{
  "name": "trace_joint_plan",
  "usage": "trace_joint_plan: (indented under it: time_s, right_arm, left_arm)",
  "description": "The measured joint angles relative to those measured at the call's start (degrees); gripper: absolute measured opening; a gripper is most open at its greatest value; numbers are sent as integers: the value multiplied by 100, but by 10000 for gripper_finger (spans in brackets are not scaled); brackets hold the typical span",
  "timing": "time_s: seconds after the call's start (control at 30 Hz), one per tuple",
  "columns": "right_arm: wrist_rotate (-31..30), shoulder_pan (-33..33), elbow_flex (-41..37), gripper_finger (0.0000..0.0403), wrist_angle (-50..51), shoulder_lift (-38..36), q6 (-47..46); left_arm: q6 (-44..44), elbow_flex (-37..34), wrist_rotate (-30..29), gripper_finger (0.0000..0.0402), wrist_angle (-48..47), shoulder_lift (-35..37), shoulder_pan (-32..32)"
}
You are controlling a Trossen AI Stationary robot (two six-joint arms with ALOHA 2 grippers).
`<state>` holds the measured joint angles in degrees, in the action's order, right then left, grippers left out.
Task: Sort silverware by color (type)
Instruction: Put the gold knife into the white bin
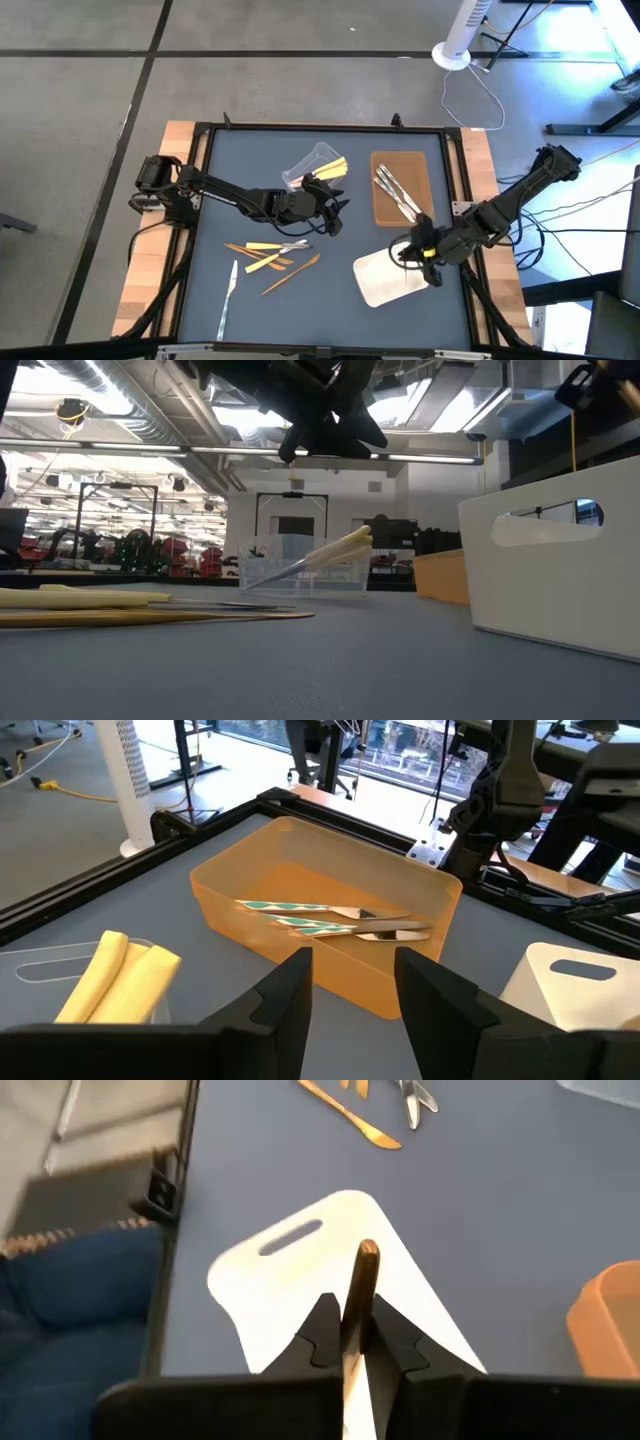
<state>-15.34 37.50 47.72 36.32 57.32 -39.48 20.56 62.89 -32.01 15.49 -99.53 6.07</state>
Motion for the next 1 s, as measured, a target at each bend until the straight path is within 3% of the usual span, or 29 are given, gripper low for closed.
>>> trace_joint_plan:
  time_s: [0.17, 0.4, 1.0]
  right_arm:
    - [127, 0, 1, 4, 25, 287, 649]
    - [618, -2, 10, 6, 25, 613, 693]
    - [510, -2, 4, 15, 4, 1238, 1135]
  left_arm:
    - [0, 0, 0, 137, 0, 0, 0]
    - [0, 0, -2, 137, 0, 2, 0]
    - [-2, -6, -7, 137, -2, 2, 1]
